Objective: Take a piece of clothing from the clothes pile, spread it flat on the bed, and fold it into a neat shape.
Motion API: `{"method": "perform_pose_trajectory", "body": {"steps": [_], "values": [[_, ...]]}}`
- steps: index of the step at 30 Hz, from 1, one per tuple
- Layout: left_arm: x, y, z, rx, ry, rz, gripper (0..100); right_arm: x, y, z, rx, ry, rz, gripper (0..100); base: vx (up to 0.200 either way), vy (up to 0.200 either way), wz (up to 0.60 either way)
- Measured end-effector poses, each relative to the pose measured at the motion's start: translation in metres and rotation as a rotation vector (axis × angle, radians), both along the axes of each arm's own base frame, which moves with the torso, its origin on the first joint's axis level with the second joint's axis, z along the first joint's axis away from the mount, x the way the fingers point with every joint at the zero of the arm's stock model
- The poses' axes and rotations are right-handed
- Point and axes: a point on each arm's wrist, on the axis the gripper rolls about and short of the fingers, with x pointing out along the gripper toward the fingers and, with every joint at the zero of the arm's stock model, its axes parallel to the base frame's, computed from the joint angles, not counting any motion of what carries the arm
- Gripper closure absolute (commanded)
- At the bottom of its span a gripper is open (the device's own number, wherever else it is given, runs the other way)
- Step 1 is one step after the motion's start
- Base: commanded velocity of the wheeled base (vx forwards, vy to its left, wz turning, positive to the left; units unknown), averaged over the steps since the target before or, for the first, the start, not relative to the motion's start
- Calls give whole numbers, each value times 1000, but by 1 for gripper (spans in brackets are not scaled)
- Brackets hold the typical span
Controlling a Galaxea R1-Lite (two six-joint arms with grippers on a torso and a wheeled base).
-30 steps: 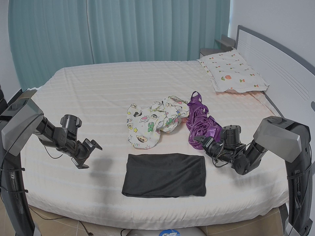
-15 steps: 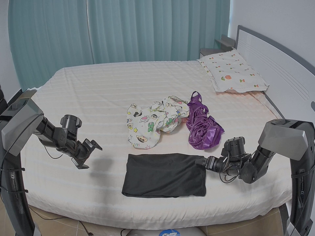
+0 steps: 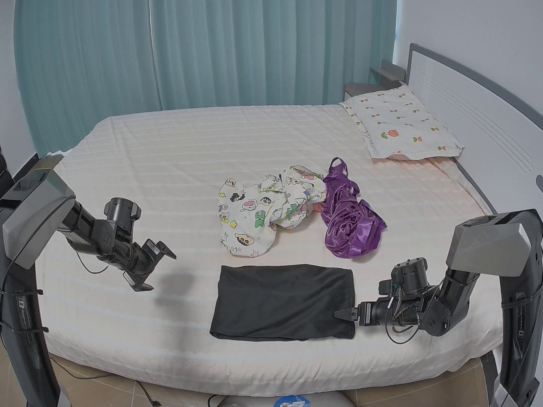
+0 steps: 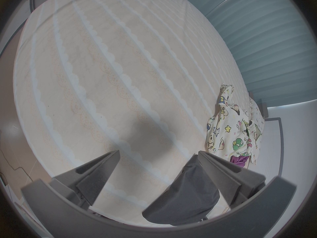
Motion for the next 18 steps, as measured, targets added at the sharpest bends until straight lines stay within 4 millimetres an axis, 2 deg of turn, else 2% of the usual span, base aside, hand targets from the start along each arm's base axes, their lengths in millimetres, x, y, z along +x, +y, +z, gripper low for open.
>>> {"method": "perform_pose_trajectory", "body": {"steps": [3, 4, 12, 18], "values": [[0, 0, 0, 0, 0, 0, 0, -2, 4, 1, 12, -23, 25, 0, 0, 0, 0], [0, 0, 0, 0, 0, 0, 0, -3, 5, 1, 12, -27, 32, 100, 0, 0, 0], [0, 0, 0, 2, 0, -1, 0, -14, 10, -5, -12, -11, 75, 100, 0, 0, 0], [0, 0, 0, 3, 0, 0, 0, -23, 5, -2, -21, 5, 76, 100, 0, 0, 0]]}}
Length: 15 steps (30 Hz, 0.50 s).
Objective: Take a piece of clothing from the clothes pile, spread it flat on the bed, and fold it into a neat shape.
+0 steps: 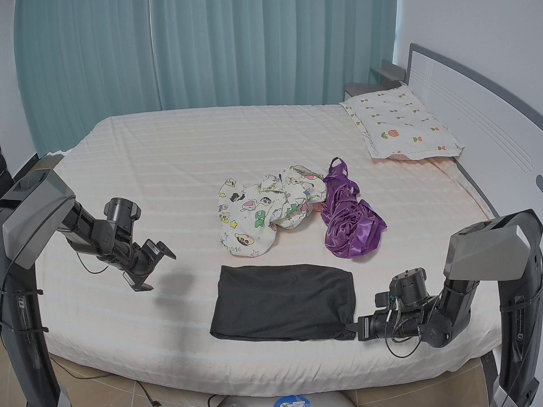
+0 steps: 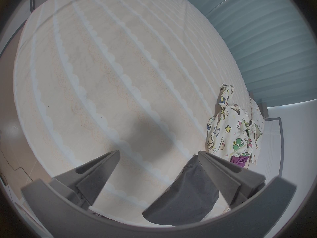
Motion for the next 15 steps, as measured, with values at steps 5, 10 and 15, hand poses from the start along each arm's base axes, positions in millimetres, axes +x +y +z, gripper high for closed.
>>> {"method": "perform_pose_trajectory", "body": {"steps": [5, 10, 15], "values": [[0, 0, 0, 0, 0, 0, 0, -4, -4, 5, -5, 4, -2, 100, 0, 0, 0], [0, 0, 0, 0, 1, 0, 0, -8, -6, 6, -30, -14, 27, 100, 0, 0, 0], [0, 0, 0, 0, 0, -1, 0, -12, -10, 5, -53, -7, 41, 0, 0, 0, 0]]}}
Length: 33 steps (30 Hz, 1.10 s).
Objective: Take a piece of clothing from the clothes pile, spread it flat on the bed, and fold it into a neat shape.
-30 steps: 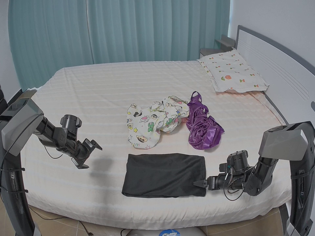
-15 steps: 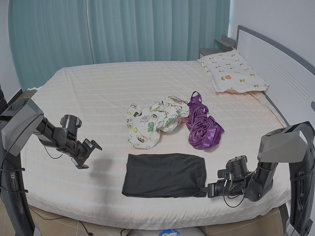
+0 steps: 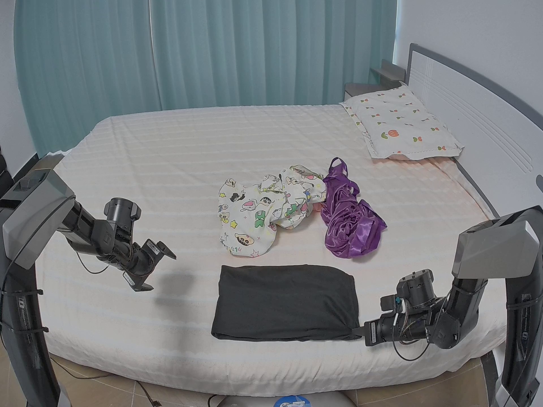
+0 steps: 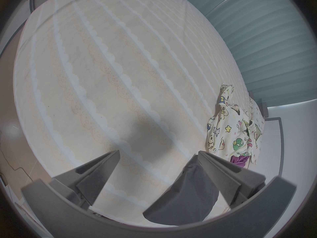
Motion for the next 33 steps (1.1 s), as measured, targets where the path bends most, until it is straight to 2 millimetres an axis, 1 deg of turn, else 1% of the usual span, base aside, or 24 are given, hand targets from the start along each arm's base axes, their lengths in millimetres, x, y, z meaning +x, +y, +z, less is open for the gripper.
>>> {"method": "perform_pose_trajectory", "body": {"steps": [4, 7, 12, 16, 22, 25, 30, 33], "values": [[0, 0, 0, 0, -1, 0, 0, 0, -2, 1, 1, -4, -5, 0, 0, 0, 0], [0, 0, 0, 0, 0, 0, 0, 4, -4, 3, 11, -19, -22, 0, 0, 0, 0], [0, 0, 0, 0, 0, 0, 0, 18, -6, 9, 66, -31, -93, 0, 0, 0, 0], [0, 0, 0, 0, 0, 0, 0, 37, -2, 15, 153, -32, -192, 0, 0, 0, 0], [0, 0, 0, 0, 0, 0, 0, 78, 11, 23, 283, -55, -343, 0, 0, 0, 0], [0, 0, 0, 1, 0, 0, 0, 94, 16, 24, 349, -36, -403, 0, 0, 0, 0], [0, 0, 0, 1, 0, 0, 0, 105, 19, 18, 372, 16, -430, 0, 0, 0, 0], [0, 0, 0, 1, -1, 0, 0, 107, 19, 16, 372, 19, -431, 0, 0, 0, 0]]}}
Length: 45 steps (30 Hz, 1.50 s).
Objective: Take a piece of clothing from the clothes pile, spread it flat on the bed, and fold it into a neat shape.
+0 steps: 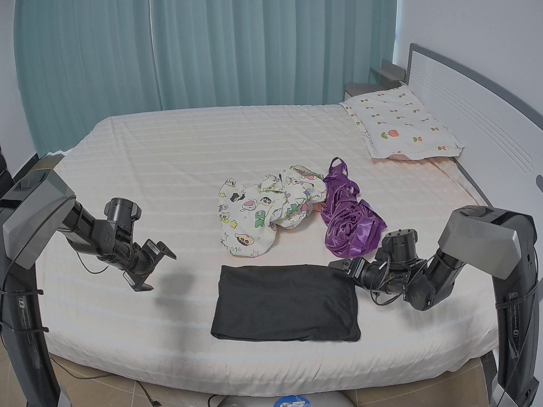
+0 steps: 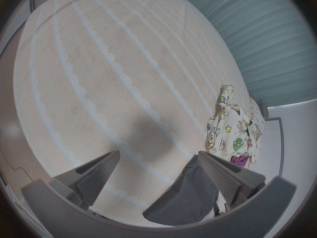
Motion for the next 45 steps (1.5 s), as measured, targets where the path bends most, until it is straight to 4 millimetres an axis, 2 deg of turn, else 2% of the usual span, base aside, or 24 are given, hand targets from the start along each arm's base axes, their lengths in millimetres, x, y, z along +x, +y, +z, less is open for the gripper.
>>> {"method": "perform_pose_trajectory", "body": {"steps": [9, 10, 22, 33, 34, 45], "values": [[0, 0, 0, 0, 0, -1, 0, 5, 0, -4, -4, 18, -5, 0, 0, 0, 0], [0, 0, 0, 0, 0, -1, 0, 6, 0, -4, -5, 20, -6, 100, 0, 0, 0], [0, 0, 0, 0, 1, -1, 0, 12, -5, -4, -35, 19, -94, 100, 0, 0, 0], [0, 0, 0, 0, 1, -2, 0, 9, -7, -5, -68, 13, -138, 100, 0, 0, 0], [0, 0, 0, 0, 1, -1, 0, 9, -7, -5, -69, 12, -140, 0, 0, 0, 0], [-1, 0, -1, -2, 4, -1, 0, 6, -7, 2, -69, 4, -143, 0, 0, 0, 0]]}}
